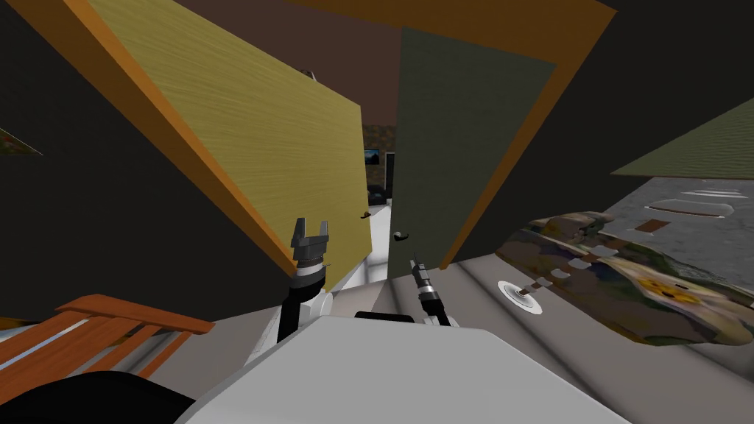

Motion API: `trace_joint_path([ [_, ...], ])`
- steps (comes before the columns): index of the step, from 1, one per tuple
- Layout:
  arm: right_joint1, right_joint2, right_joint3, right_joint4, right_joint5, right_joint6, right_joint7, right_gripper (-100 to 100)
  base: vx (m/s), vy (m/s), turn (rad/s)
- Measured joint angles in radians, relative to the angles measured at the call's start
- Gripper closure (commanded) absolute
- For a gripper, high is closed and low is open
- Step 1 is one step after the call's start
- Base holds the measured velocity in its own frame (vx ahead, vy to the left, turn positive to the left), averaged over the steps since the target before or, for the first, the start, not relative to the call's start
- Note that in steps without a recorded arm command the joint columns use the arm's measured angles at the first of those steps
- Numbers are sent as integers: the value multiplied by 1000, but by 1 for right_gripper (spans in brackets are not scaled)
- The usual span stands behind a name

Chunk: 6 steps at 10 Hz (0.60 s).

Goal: Push the door open

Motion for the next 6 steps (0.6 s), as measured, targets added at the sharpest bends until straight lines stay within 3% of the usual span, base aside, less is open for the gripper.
trace_joint_path([
  [6,-35,5,19,139,1,-16,-5,-100,76,-64,54],
])
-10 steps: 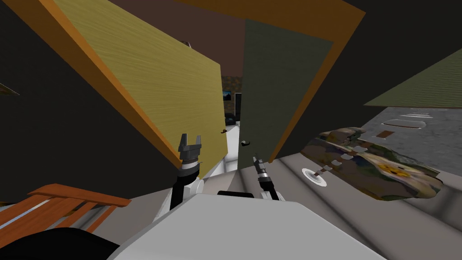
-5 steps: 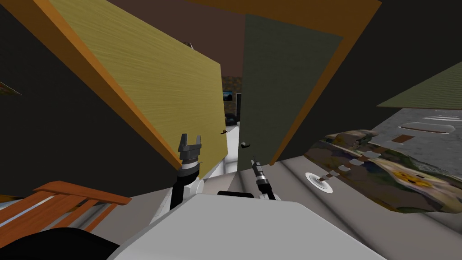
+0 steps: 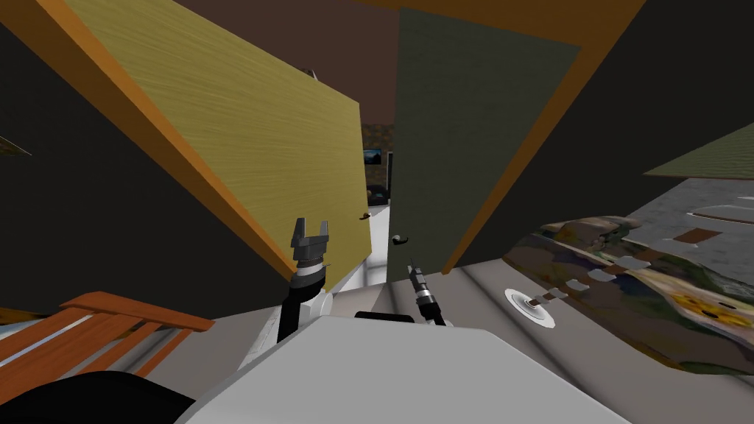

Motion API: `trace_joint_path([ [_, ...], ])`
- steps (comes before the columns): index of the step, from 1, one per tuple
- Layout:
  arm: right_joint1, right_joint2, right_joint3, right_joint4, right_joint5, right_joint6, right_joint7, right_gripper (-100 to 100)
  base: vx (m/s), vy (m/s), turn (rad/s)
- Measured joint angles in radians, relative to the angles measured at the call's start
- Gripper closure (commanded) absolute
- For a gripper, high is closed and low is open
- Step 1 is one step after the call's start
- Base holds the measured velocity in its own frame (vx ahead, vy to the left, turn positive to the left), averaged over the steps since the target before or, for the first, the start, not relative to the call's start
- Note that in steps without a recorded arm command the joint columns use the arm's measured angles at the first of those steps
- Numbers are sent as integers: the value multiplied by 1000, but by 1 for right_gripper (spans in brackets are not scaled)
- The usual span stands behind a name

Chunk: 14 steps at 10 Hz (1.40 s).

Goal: Push the door open

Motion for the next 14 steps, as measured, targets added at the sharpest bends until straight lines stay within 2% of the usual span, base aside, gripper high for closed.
trace_joint_path([
  [5,-36,10,17,138,1,-21,-6,-100,117,-71,56],
  [10,-46,2,9,160,-2,-31,-4,-100,162,27,23],
  [14,-55,10,0,182,-6,-43,-1,-100,202,32,24],
])
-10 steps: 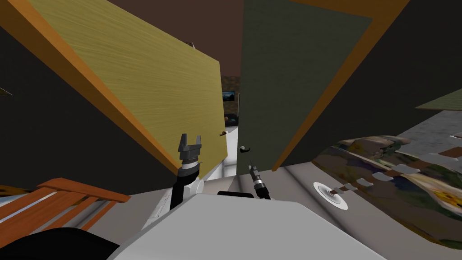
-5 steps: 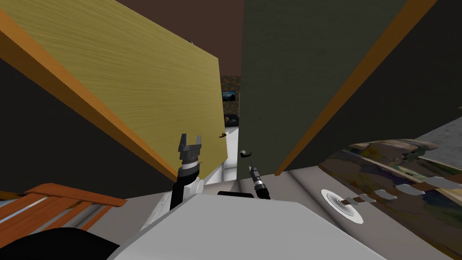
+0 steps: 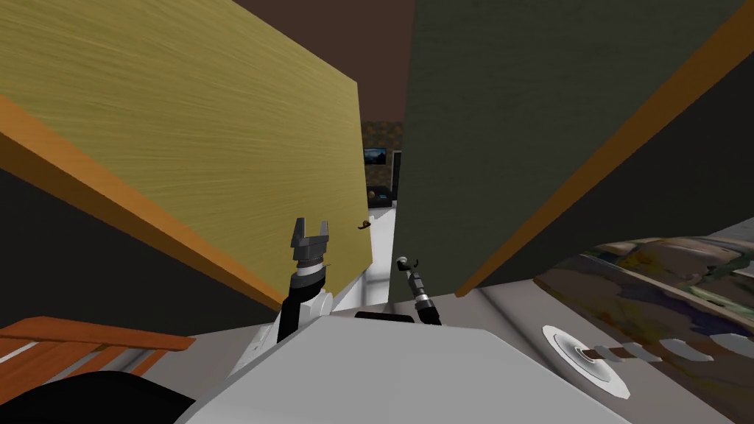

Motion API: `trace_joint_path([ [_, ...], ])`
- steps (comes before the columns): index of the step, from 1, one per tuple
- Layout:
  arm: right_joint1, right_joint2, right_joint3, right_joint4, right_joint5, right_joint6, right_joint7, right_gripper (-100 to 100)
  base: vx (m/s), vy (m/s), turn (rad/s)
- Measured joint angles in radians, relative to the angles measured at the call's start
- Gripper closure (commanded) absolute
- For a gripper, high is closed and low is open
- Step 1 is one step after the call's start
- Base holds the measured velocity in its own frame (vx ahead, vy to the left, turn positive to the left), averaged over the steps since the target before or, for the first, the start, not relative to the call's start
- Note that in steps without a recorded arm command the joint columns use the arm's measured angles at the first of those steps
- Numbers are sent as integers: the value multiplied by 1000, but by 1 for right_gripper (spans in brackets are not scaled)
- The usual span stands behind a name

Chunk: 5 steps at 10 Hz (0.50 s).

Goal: Push the door open

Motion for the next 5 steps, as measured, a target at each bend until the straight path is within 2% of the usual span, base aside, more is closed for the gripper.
trace_joint_path([
  [1,-1,5,-2,4,-1,-2,1,-100,82,8,6],
  [2,-2,6,-2,4,-1,-3,1,100,-8,0,-5],
  [5,-6,5,-4,2,-1,0,1,100,-13,-2,7],
])
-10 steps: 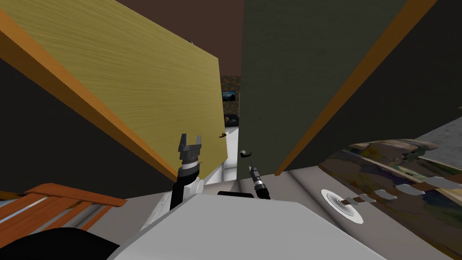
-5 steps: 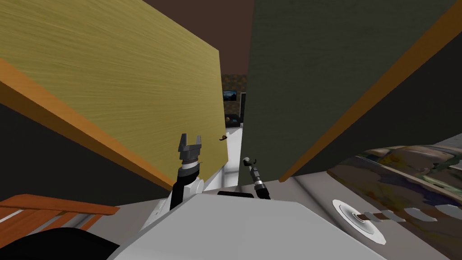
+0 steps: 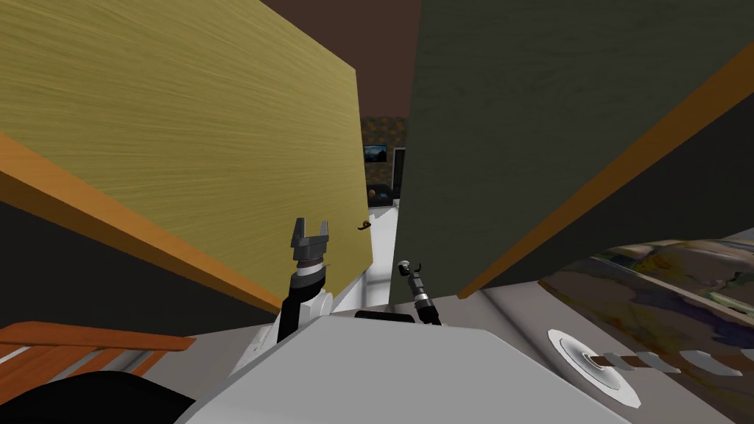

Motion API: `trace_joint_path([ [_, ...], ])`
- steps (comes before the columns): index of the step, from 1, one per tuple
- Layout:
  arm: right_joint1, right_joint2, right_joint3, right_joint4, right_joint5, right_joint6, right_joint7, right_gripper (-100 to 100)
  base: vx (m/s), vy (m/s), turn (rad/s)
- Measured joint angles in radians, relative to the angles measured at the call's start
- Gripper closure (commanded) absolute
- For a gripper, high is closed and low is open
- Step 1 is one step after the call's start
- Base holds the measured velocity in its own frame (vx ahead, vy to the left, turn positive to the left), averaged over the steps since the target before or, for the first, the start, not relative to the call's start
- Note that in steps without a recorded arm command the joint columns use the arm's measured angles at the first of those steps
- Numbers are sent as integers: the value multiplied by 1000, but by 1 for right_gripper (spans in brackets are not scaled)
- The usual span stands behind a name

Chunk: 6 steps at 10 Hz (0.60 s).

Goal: Push the door open

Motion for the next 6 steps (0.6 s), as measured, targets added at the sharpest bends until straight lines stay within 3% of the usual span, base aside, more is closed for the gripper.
trace_joint_path([
  [2,0,0,0,0,0,1,0,100,0,0,0],
  [4,6,-6,-12,-5,-15,4,7,100,32,-5,232],
  [6,-12,-1,-43,23,-44,3,34,100,45,-11,118],
])
